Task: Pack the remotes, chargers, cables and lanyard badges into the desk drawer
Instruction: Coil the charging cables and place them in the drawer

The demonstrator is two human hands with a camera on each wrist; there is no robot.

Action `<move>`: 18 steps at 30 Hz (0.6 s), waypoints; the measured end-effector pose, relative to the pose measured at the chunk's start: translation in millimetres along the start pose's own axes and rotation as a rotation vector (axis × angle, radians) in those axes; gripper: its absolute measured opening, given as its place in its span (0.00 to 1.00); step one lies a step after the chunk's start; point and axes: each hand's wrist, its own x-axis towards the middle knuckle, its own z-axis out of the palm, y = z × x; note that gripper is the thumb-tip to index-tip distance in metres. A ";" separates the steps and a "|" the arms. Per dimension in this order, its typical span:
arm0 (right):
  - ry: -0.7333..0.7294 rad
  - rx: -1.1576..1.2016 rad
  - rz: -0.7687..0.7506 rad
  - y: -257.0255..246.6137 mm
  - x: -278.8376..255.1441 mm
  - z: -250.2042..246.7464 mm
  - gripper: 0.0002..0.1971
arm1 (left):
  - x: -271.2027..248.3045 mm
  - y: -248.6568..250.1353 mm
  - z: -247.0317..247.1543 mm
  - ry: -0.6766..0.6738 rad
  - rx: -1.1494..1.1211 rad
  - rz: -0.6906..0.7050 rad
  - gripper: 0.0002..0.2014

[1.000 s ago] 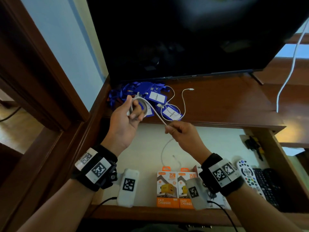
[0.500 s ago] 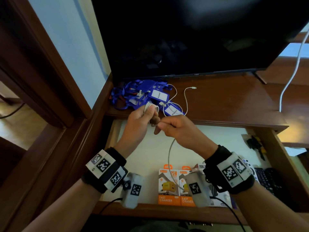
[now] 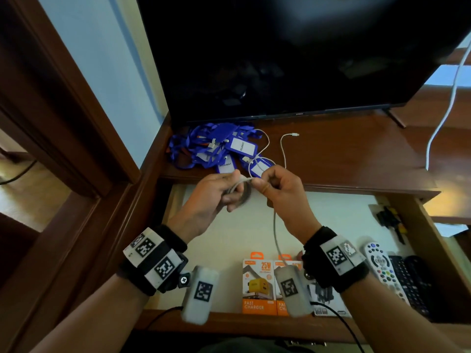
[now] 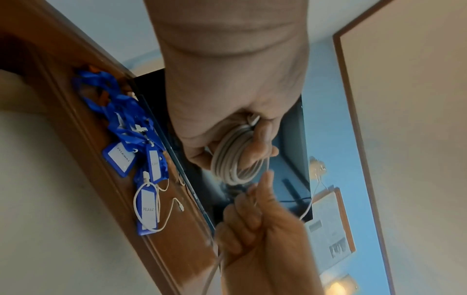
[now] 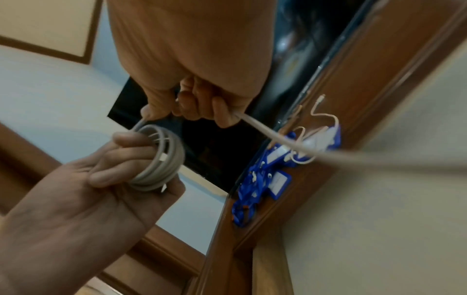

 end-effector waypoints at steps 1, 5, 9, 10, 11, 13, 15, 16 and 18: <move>0.004 0.068 0.054 7.3 0.8 -1.8 0.11 | 1.5 1.1 -3.3 0.027 -0.063 0.005 0.23; 0.079 0.149 0.224 34.5 -0.8 -13.8 0.14 | 9.2 8.3 -18.4 0.199 -0.349 0.056 0.26; 0.160 -0.004 0.220 44.1 -2.7 -19.6 0.13 | 12.5 13.0 -26.3 0.317 -0.439 0.108 0.16; 0.175 -0.046 0.201 44.9 -2.5 -18.9 0.13 | 13.0 12.3 -25.8 0.333 -0.443 0.116 0.15; 0.185 -0.100 0.179 45.1 -2.3 -17.6 0.14 | 12.9 11.6 -24.2 0.345 -0.432 0.126 0.15; 0.173 -0.234 0.145 43.8 -1.7 -12.7 0.13 | 13.3 9.7 -20.0 0.359 -0.352 0.158 0.15; 0.097 -0.348 0.123 40.1 -2.7 -5.9 0.10 | 13.4 7.8 -16.9 0.344 -0.162 0.210 0.17; 0.036 -0.396 0.102 38.2 -4.1 -2.3 0.09 | 13.3 7.3 -15.6 0.329 -0.049 0.235 0.18; -0.088 -0.468 0.035 34.4 -7.8 4.1 0.08 | 13.2 6.9 -12.5 0.310 0.131 0.267 0.19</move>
